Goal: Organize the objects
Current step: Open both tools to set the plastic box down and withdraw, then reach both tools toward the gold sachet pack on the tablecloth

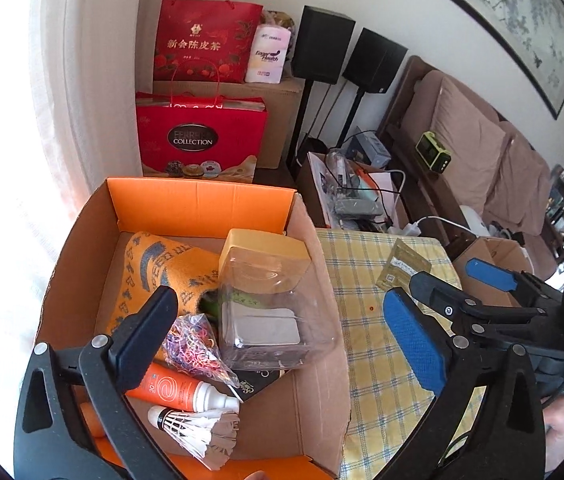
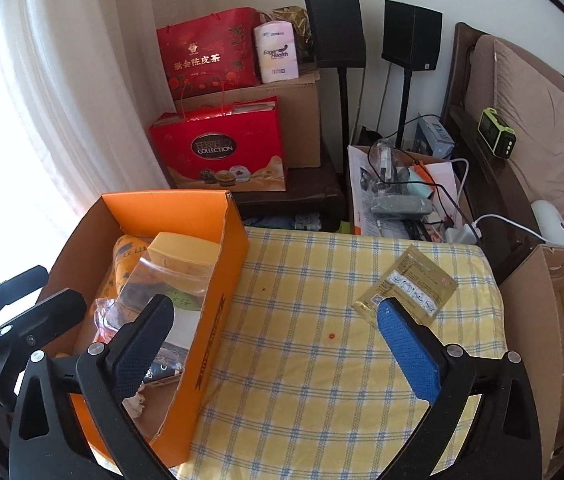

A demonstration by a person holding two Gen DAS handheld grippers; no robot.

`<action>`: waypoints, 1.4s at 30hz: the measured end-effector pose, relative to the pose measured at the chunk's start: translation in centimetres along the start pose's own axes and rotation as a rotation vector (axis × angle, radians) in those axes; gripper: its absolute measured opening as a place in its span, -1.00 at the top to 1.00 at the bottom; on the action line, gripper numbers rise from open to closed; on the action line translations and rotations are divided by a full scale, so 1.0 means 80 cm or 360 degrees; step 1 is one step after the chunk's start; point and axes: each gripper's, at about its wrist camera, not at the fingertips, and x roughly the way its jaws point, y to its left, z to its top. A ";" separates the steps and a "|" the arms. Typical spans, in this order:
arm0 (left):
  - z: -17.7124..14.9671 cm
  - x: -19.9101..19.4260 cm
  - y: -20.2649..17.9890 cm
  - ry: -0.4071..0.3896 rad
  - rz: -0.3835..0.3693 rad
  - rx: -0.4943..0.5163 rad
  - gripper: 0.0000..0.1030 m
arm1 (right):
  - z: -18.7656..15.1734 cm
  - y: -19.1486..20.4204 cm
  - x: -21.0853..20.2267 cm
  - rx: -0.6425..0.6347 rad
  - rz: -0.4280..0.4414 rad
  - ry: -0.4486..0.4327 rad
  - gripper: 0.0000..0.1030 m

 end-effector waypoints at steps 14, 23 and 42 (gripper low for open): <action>0.005 0.030 -0.087 0.0063 -0.0104 0.0107 -1.00 | -0.012 -0.094 -0.024 0.0144 -0.0132 -0.0023 -0.99; 0.002 0.074 -0.131 0.0122 -0.0161 0.0145 -1.00 | -0.022 -0.165 -0.022 0.0287 -0.0190 0.0000 -0.99; -0.053 0.178 -0.208 0.0247 -0.0167 0.0372 -0.77 | -0.048 -0.257 0.036 0.0542 -0.0108 0.0119 -0.69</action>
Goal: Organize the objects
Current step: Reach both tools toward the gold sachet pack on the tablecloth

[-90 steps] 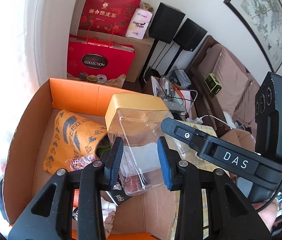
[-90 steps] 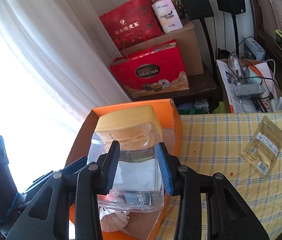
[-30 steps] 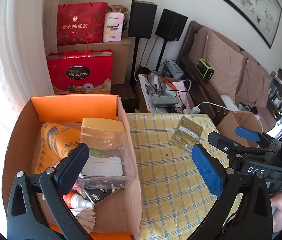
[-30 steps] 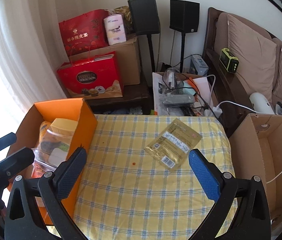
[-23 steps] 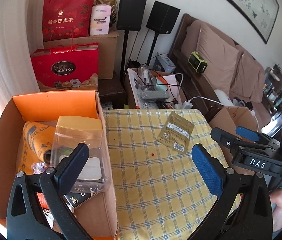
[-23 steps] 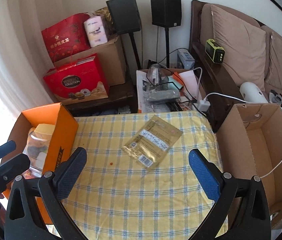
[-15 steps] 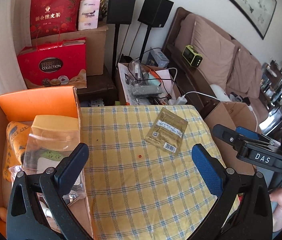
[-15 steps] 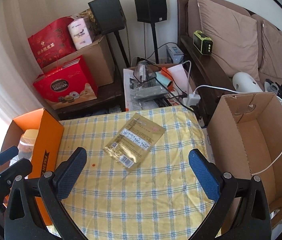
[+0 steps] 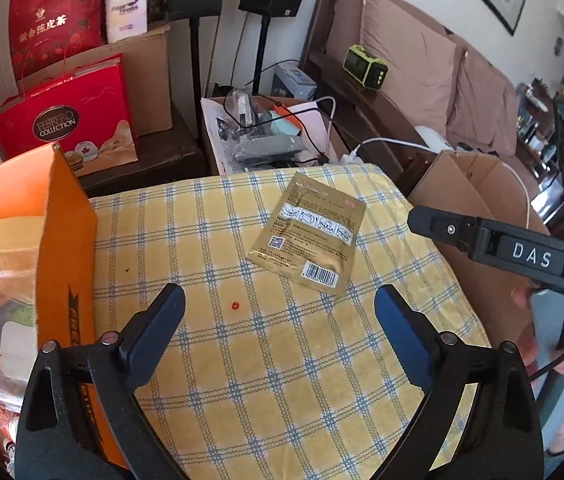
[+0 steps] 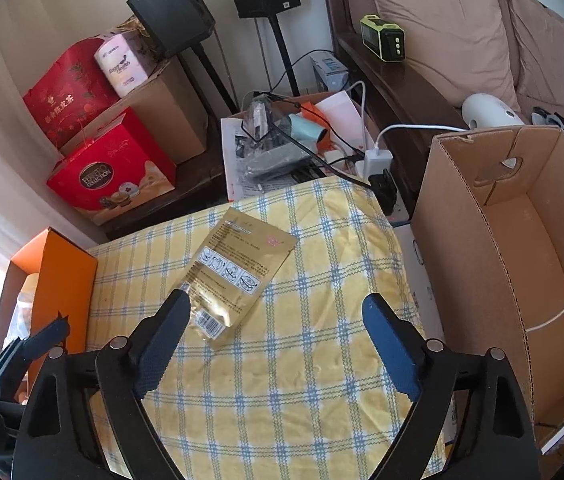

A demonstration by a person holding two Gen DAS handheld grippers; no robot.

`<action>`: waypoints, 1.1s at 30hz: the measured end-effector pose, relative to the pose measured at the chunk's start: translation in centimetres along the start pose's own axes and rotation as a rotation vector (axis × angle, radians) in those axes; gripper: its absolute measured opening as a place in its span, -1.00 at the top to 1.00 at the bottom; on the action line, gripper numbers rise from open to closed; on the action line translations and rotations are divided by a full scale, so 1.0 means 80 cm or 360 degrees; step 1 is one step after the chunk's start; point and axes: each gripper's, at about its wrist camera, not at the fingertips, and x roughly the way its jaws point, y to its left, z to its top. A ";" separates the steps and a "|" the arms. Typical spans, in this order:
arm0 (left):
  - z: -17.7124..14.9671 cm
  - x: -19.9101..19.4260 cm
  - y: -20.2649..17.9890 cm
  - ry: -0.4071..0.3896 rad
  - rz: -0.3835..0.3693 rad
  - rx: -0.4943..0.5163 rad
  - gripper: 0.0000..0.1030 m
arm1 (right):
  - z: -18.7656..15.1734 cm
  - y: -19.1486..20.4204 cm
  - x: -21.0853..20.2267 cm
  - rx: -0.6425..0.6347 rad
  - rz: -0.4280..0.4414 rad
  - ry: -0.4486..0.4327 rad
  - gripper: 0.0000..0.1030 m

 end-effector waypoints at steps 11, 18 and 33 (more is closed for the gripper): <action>-0.022 0.050 -0.038 0.0023 -0.0005 0.0305 -0.26 | -0.007 -0.018 0.035 0.0067 0.0067 0.0086 -0.14; -0.031 0.074 -0.064 0.0039 0.0025 0.0478 -0.13 | -0.009 -0.031 0.035 0.0119 0.0100 0.0068 -0.14; -0.026 0.090 -0.087 0.0017 0.0017 0.0611 0.96 | -0.010 -0.040 0.028 0.0142 0.0124 0.0051 -0.14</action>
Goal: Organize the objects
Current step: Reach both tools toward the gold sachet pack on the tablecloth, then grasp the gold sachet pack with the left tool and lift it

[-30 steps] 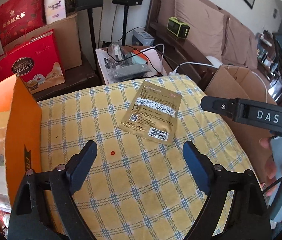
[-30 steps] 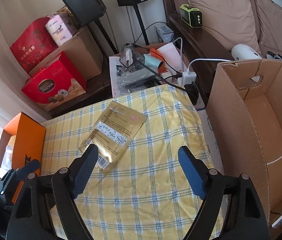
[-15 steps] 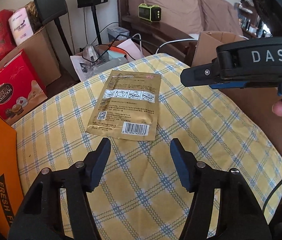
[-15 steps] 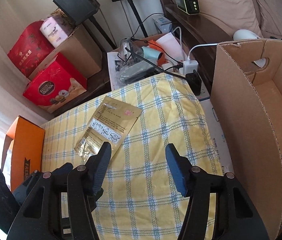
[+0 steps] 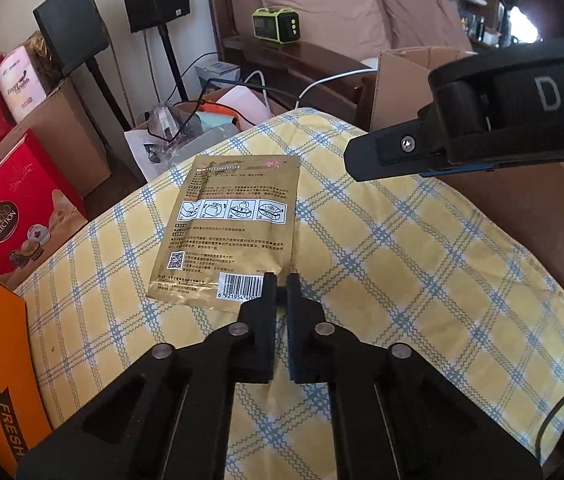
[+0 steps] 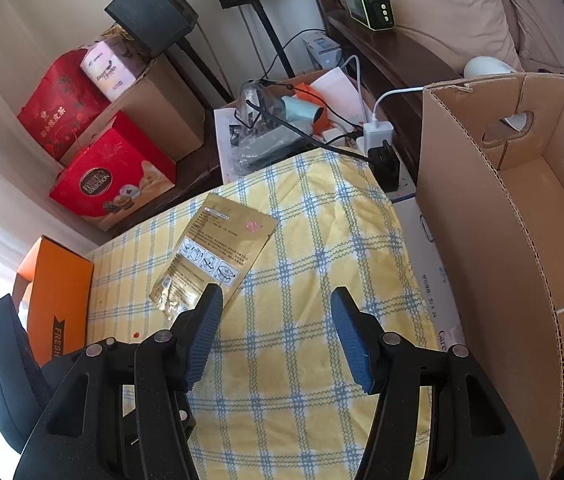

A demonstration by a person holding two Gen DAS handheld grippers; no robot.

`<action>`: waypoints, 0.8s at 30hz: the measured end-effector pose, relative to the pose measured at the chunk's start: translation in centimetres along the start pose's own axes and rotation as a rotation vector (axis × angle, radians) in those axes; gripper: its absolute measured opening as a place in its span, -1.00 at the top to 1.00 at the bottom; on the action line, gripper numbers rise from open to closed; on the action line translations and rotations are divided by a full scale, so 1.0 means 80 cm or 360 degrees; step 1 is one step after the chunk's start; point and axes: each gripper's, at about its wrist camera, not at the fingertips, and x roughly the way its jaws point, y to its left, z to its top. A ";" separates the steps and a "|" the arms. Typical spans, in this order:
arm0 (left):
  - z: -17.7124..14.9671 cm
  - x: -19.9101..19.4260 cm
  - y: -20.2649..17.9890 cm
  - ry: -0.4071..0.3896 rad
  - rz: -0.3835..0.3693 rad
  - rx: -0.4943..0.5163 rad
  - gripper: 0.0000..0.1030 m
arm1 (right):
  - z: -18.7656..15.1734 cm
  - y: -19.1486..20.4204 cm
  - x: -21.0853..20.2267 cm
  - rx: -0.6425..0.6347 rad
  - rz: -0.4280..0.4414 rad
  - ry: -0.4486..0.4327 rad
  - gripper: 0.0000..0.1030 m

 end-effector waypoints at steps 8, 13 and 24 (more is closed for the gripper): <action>0.013 -0.041 0.020 -0.0135 -0.0099 -0.0185 1.00 | -0.002 0.002 -0.006 0.0015 0.0029 -0.0010 -0.14; 0.022 -0.054 0.043 -0.0122 -0.0089 -0.0314 1.00 | -0.003 0.004 -0.016 0.0011 0.0029 -0.0026 -0.14; 0.002 -0.020 0.117 -0.0035 -0.0201 -0.0802 -0.17 | 0.021 0.004 0.018 0.0045 0.0141 0.0062 -0.15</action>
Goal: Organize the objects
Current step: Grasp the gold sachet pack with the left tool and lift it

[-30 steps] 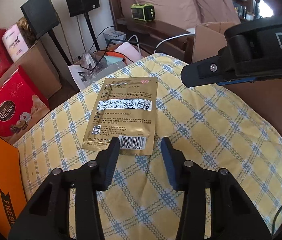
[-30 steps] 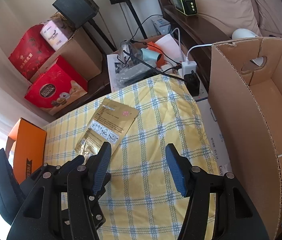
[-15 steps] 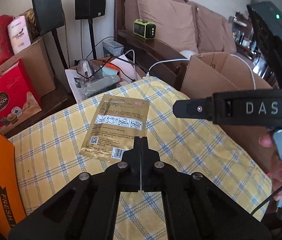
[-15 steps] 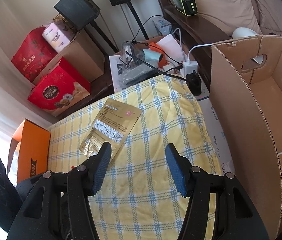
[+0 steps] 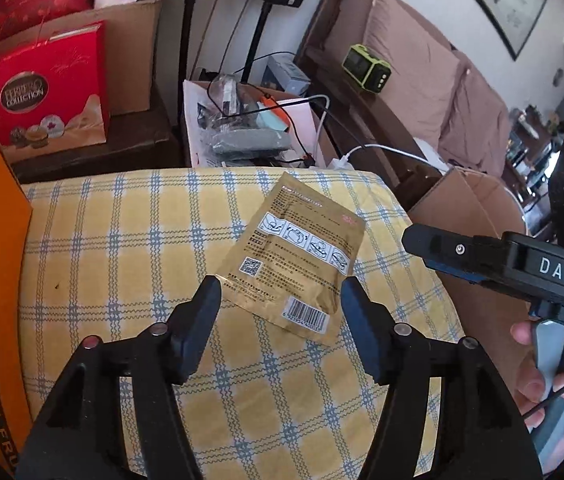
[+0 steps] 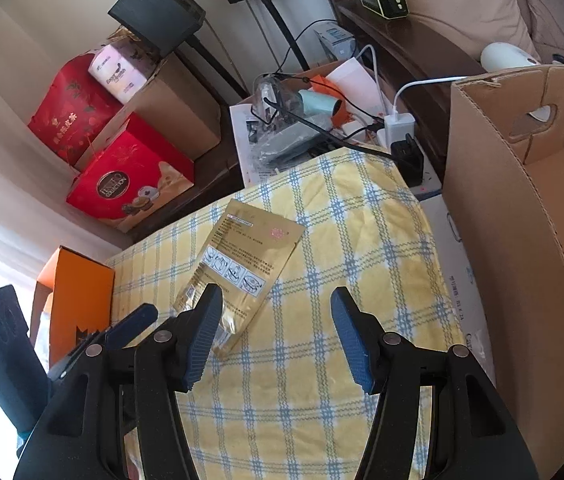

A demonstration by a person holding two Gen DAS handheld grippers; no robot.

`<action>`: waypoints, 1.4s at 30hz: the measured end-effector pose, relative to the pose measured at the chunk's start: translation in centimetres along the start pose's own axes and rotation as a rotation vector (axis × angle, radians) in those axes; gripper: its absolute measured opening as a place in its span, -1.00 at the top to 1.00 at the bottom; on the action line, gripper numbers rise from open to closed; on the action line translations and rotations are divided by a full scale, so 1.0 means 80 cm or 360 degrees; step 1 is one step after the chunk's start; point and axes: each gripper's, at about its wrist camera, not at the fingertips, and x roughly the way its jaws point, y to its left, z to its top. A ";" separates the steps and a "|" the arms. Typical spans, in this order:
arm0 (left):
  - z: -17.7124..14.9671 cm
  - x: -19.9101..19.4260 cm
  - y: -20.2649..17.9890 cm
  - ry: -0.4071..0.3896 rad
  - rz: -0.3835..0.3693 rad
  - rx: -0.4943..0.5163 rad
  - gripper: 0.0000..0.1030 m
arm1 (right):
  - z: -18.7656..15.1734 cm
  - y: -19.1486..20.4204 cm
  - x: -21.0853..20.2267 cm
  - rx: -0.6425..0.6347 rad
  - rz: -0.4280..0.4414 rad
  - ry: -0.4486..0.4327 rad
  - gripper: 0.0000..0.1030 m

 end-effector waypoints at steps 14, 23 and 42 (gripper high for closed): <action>0.004 0.026 0.017 0.0026 -0.0021 0.0010 -0.17 | 0.052 0.003 0.083 -0.0146 -0.0093 0.0052 -0.14; -0.003 0.029 -0.003 0.0060 -0.0117 0.0082 -0.12 | 0.048 0.006 0.087 -0.0128 0.0085 0.0140 -0.15; -0.021 0.024 -0.020 0.0021 -0.0178 0.0202 -0.09 | 0.025 0.029 0.086 -0.0025 0.0365 0.0202 0.80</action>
